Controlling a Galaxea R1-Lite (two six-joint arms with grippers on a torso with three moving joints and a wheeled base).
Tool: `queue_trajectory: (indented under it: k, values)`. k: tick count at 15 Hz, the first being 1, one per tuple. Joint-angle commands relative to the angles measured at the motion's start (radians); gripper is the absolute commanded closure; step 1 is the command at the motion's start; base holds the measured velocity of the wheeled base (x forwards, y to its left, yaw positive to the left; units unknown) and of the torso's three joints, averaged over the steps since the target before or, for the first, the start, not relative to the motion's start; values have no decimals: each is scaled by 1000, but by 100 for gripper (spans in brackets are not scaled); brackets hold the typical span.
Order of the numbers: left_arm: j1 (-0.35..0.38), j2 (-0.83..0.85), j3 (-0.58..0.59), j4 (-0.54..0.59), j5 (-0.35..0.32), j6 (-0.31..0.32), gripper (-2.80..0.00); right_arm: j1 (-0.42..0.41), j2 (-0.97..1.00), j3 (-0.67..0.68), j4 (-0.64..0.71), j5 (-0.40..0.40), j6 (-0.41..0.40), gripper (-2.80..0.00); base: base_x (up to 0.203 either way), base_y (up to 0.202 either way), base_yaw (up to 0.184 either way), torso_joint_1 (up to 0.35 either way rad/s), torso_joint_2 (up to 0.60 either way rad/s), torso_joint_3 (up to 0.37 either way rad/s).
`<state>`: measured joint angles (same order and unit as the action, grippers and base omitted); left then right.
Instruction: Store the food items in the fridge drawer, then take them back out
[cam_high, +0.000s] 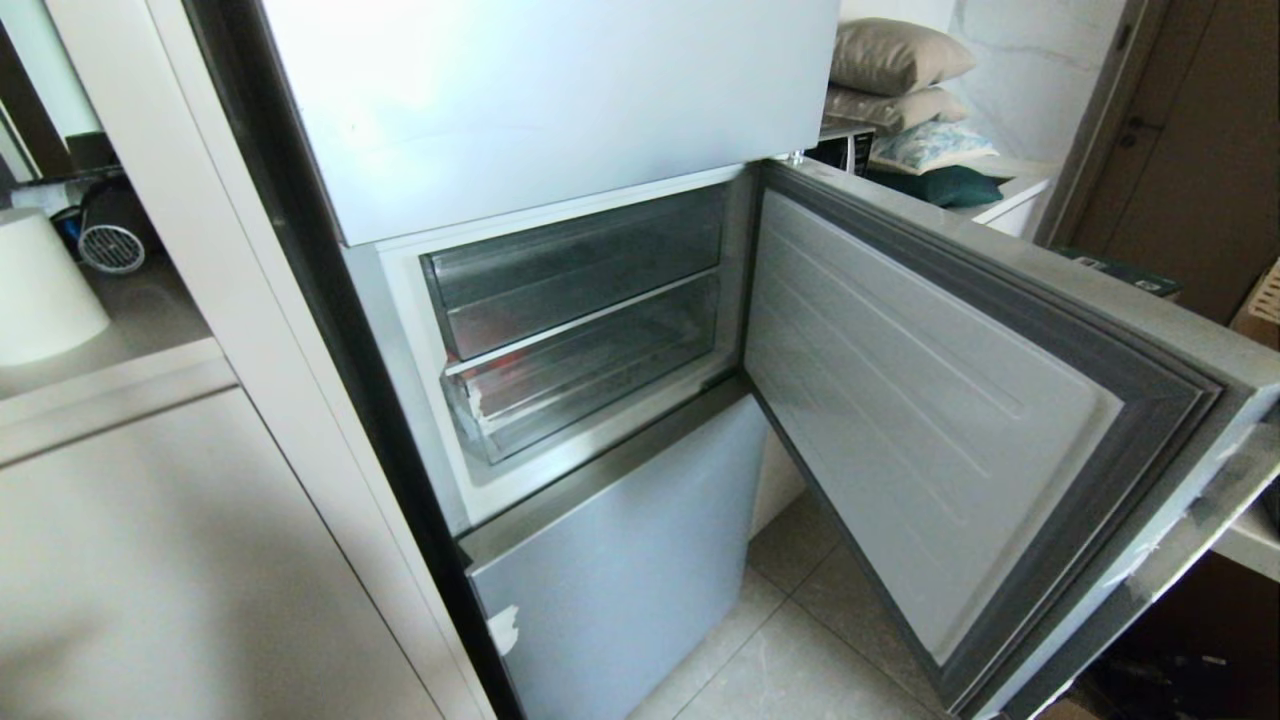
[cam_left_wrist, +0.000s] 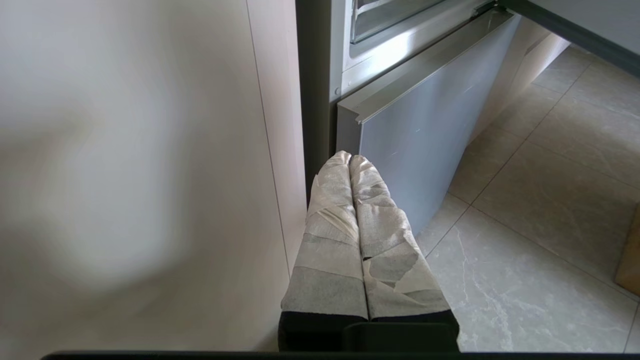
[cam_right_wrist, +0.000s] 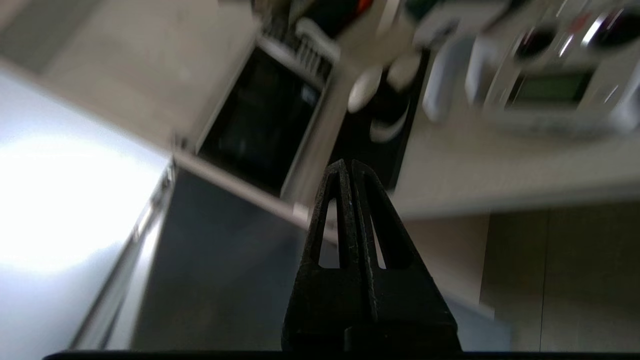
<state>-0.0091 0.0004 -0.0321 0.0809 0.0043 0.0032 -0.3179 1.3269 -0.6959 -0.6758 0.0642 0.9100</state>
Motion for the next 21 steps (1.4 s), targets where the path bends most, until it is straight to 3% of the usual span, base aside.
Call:
queue_trajectory:
  k: [1,7,12,18,21]
  values:
    - [0,0,0,0,0,0,0,134,58,26,-6,-6,7,0,0,0,0,0,0,0]
    - [0,0,0,0,0,0,0,450,360,-129,-6,-22,-65,0,0,0,0,0,0,0]
    - [0,0,0,0,0,0,0,681,571,-382,-7,-41,-74,0,0,0,0,0,0,0]
    - [0,0,0,0,0,0,0,828,1001,-863,0,-178,-104,0,0,0,0,0,0,0]
    - [0,0,0,0,0,0,0,842,1030,-905,0,-193,-115,0,0,0,0,0,0,0]
